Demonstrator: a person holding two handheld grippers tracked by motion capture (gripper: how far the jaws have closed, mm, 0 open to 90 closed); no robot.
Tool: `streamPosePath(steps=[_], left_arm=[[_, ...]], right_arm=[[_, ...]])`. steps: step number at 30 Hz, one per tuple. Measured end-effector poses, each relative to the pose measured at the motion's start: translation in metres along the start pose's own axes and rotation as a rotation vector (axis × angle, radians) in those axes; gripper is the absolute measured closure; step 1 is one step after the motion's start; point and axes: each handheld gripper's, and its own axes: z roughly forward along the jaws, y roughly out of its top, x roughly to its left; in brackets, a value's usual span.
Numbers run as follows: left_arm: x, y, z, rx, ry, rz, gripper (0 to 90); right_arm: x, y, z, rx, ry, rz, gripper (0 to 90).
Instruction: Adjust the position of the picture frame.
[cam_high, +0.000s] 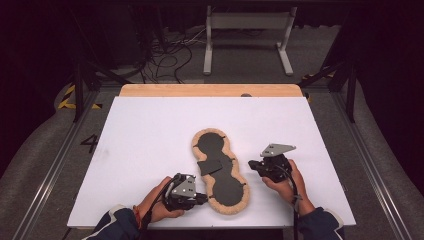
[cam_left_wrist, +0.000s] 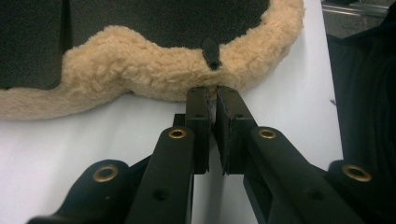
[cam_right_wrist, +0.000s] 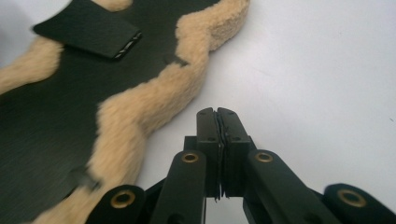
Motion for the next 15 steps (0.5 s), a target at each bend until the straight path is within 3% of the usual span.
streamPosePath(steps=[7,15], left_arm=[[-0.003,0.012,0.012,-0.002,-0.002,0.029,84.3],[-0.005,0.025,0.026,-0.017,-0.01,0.038,85.8]], right_arm=[[0.012,-0.026,-0.024,0.002,0.002,-0.019,88.7],[0.021,-0.048,-0.04,0.014,-0.007,0.009,88.7]])
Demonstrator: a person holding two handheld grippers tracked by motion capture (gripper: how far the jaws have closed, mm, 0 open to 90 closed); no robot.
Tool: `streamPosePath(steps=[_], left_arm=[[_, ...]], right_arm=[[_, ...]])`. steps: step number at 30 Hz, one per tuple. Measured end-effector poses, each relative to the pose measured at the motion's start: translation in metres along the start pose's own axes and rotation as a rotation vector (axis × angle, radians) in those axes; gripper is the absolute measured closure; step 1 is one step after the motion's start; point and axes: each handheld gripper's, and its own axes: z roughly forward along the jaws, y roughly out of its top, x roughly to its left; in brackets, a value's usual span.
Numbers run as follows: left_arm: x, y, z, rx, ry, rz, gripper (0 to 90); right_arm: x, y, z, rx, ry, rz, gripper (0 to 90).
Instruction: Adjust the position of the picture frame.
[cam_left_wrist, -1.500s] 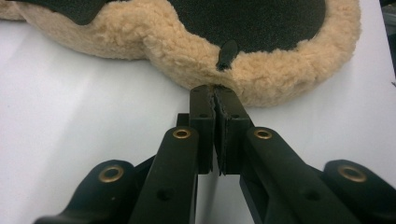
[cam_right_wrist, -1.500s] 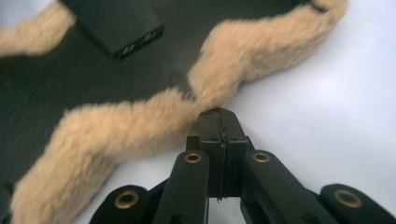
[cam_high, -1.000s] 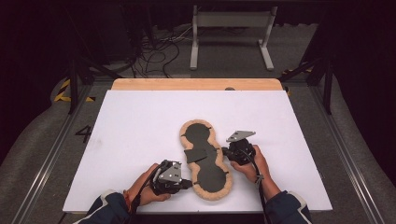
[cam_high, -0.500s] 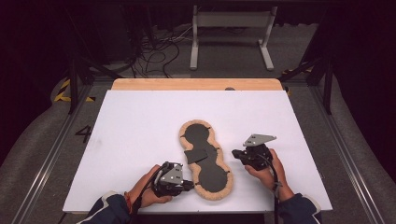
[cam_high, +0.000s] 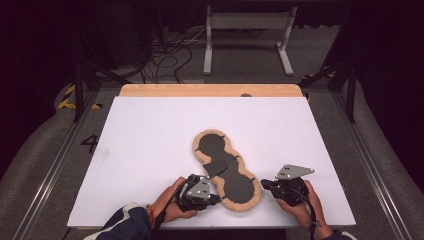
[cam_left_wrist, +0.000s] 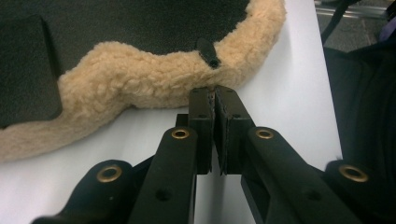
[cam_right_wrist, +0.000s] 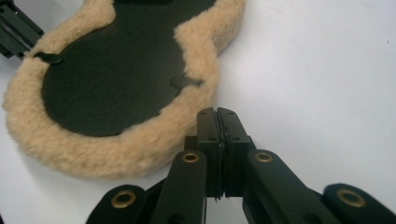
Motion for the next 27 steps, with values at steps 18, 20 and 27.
streamPosePath(steps=[18,20,27], left_arm=[[0.037,-0.031,-0.057,-0.065,0.18,-0.128,87.7],[0.044,-0.039,-0.066,-0.076,0.212,-0.163,88.5],[0.052,-0.06,-0.083,-0.07,0.261,-0.218,89.9]], right_arm=[[-0.03,0.019,0.01,-0.056,-0.062,0.038,90.0],[-0.032,0.03,0.015,-0.071,-0.053,0.025,90.0],[-0.04,0.069,0.053,-0.051,-0.027,-0.023,90.0]])
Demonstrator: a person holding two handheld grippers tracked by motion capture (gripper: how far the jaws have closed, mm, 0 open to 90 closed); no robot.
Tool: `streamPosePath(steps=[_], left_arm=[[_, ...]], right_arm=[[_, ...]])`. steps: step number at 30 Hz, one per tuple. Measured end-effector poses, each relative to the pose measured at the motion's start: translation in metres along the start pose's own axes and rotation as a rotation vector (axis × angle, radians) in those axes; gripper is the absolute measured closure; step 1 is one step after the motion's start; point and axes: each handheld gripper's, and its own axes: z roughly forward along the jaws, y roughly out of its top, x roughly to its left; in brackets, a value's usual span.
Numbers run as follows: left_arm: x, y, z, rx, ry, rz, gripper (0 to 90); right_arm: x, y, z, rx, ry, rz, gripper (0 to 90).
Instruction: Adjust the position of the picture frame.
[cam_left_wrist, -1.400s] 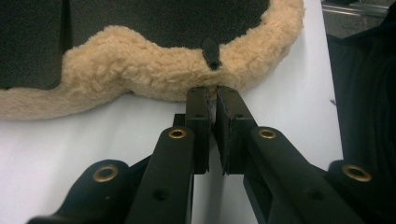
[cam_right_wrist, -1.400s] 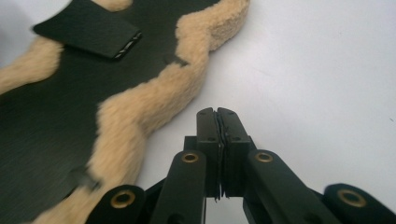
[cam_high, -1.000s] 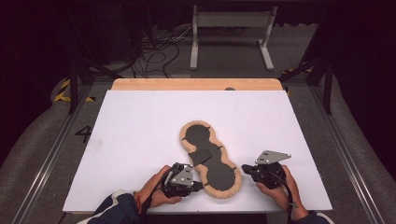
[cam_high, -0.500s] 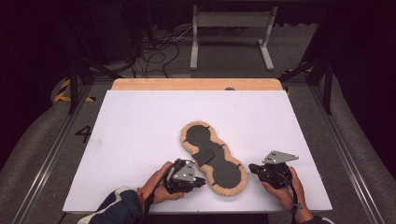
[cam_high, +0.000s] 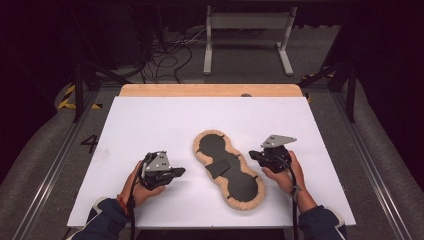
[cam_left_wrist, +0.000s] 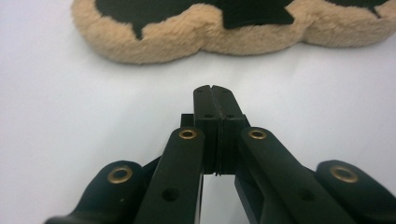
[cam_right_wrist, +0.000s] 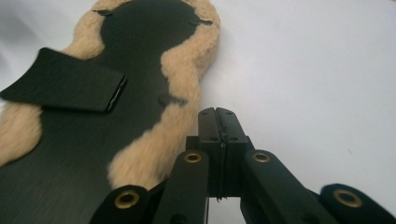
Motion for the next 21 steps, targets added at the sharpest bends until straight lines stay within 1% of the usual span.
streamPosePath(steps=[3,5,6,7,8,9,10,11,13,15,17,18,19,21], left_arm=[[0.0,-0.004,-0.003,0.007,0.004,-0.004,89.9],[-0.002,-0.005,-0.005,0.009,-0.001,0.002,89.9],[-0.002,-0.005,-0.005,0.009,-0.001,0.002,89.9],[-0.003,-0.005,-0.005,0.012,-0.005,0.01,89.9],[-0.004,-0.005,-0.006,0.011,-0.004,0.01,89.8],[-0.004,-0.005,-0.006,0.011,-0.007,0.012,89.9],[-0.005,-0.006,-0.007,0.009,-0.012,0.006,89.8],[-0.006,-0.005,-0.006,0.008,-0.016,0.005,89.8],[-0.009,-0.003,-0.002,0.01,-0.029,0.014,89.7],[-0.013,0.001,0.004,0.019,-0.039,0.025,89.1],[-0.018,0.006,0.014,0.031,-0.052,0.042,88.8],[-0.02,0.01,0.019,0.045,-0.053,0.066,88.5],[-0.022,0.013,0.024,0.052,-0.062,0.076,88.3],[-0.025,0.016,0.029,0.064,-0.066,0.087,88.2]], right_arm=[[-0.004,0.013,0.019,0.027,0.021,-0.007,90.0],[-0.005,0.021,0.03,0.047,0.028,-0.013,90.0],[-0.005,0.021,0.03,0.047,0.028,-0.013,90.0],[-0.005,0.026,0.035,0.053,0.033,-0.015,90.0],[-0.005,0.031,0.041,0.068,0.036,-0.021,90.0],[-0.005,0.035,0.045,0.073,0.052,-0.015,90.0],[-0.005,0.038,0.05,0.086,0.057,-0.014,90.0],[-0.004,0.04,0.053,0.1,0.051,-0.022,90.0],[-0.004,0.044,0.061,0.127,0.055,-0.022,90.0],[-0.003,0.047,0.066,0.151,0.043,-0.031,90.0],[-0.003,0.049,0.068,0.153,0.036,-0.024,90.0],[-0.003,0.051,0.069,0.155,0.038,-0.028,90.0],[-0.003,0.052,0.069,0.161,0.045,-0.023,90.0],[-0.002,0.054,0.071,0.164,0.058,-0.024,90.0]])
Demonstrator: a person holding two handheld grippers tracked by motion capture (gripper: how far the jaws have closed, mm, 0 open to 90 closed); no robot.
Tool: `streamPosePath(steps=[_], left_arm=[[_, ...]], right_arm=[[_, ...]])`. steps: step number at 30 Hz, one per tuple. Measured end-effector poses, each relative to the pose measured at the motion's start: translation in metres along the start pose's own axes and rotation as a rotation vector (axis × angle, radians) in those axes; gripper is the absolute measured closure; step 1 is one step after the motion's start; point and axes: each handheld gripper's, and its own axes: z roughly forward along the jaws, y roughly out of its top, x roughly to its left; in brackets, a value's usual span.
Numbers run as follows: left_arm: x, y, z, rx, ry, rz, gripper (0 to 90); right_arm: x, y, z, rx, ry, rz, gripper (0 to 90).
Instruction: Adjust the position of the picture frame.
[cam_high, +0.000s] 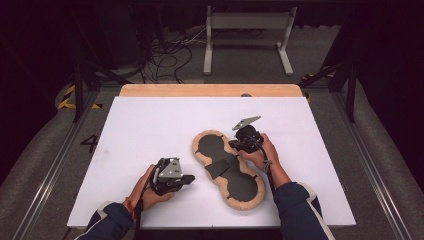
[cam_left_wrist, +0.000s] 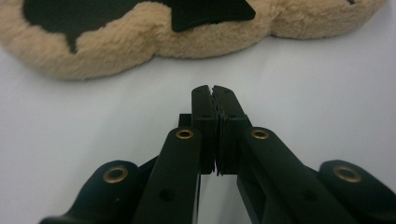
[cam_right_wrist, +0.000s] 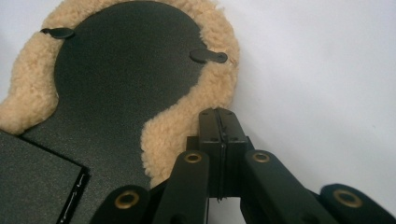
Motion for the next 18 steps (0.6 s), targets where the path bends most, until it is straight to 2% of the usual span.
streamPosePath(steps=[3,8,13,16,18], left_arm=[[0.002,-0.001,-0.002,0.002,0.01,0.001,88.2],[0.013,-0.009,-0.019,-0.034,0.045,-0.049,88.5],[0.025,-0.015,-0.031,-0.053,0.095,-0.078,88.3],[0.029,-0.016,-0.033,-0.063,0.103,-0.1,88.2],[0.033,-0.016,-0.034,-0.065,0.116,-0.107,88.0]], right_arm=[[0.004,0.005,0.003,0.013,-0.002,-0.032,90.0],[0.014,0.012,0.008,0.014,0.018,-0.076,90.0],[0.026,0.018,0.011,0.026,0.02,-0.123,90.0],[0.029,0.02,0.011,0.031,0.004,-0.14,90.0],[0.031,0.018,0.008,0.025,-0.006,-0.131,90.0]])
